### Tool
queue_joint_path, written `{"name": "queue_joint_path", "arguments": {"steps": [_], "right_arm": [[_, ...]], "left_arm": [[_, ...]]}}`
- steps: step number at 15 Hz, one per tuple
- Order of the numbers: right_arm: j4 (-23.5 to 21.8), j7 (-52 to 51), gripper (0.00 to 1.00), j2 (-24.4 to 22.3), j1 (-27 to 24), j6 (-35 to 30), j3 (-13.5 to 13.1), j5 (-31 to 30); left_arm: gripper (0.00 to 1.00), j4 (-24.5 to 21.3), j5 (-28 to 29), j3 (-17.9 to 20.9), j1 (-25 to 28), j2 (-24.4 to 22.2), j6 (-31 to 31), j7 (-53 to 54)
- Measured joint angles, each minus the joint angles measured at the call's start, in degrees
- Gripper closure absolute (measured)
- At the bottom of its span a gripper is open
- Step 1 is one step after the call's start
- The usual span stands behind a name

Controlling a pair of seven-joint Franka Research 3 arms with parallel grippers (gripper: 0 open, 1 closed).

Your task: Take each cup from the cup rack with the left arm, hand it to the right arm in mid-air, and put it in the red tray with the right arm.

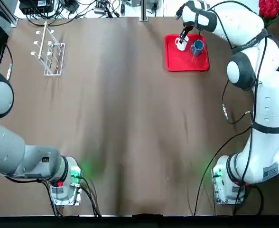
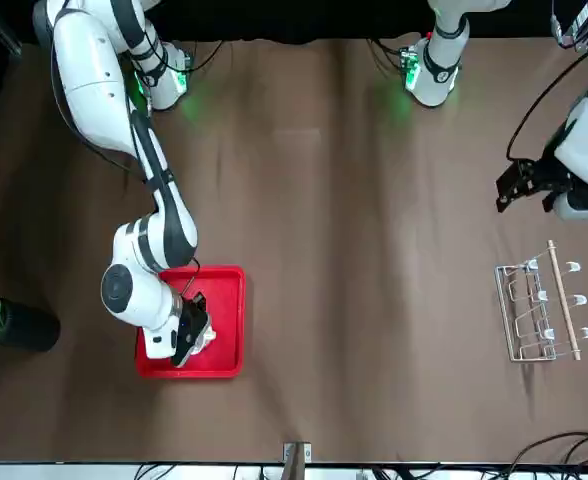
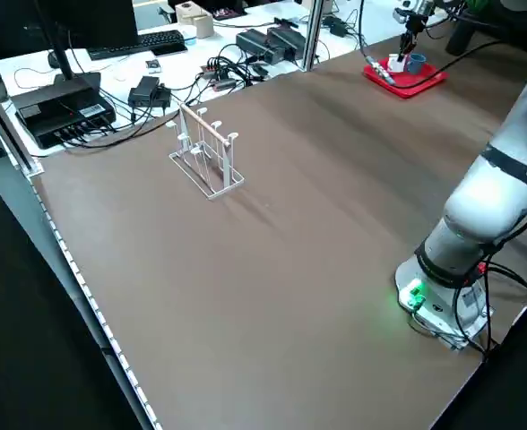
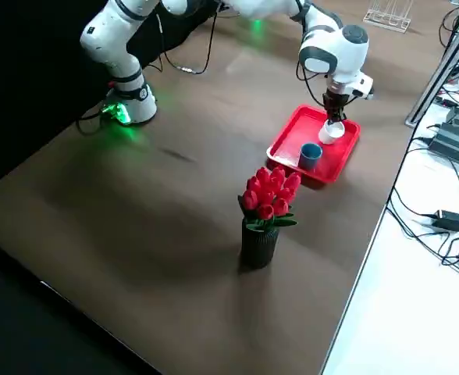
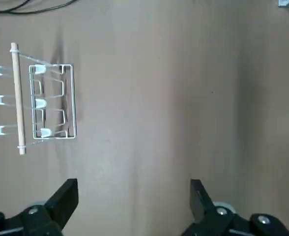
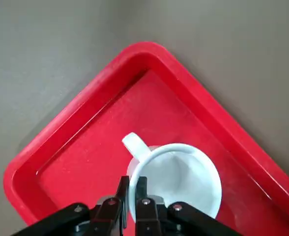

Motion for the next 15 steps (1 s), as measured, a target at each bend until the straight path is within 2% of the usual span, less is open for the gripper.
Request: {"name": "queue_joint_path", "arguments": {"steps": [7,8,15], "right_arm": [[-1.32,1.7,0.92,0.03,0.03,-0.1,0.0,-0.66],[-1.32,1.8,0.9,0.02,0.03,-0.09,-0.01,-0.68],[-1.32,1.92,0.29,0.02,0.02,-0.1,-0.02,-0.7]], "left_arm": [[0.0,-1.87,0.0,-0.1,-0.42,-0.44,-3.17,0.03],[0.0,-1.93,0.0,-0.09,-0.42,-0.37,-3.16,0.03],[0.0,-1.61,0.0,-0.07,-0.41,-0.36,-3.02,0.03]]}}
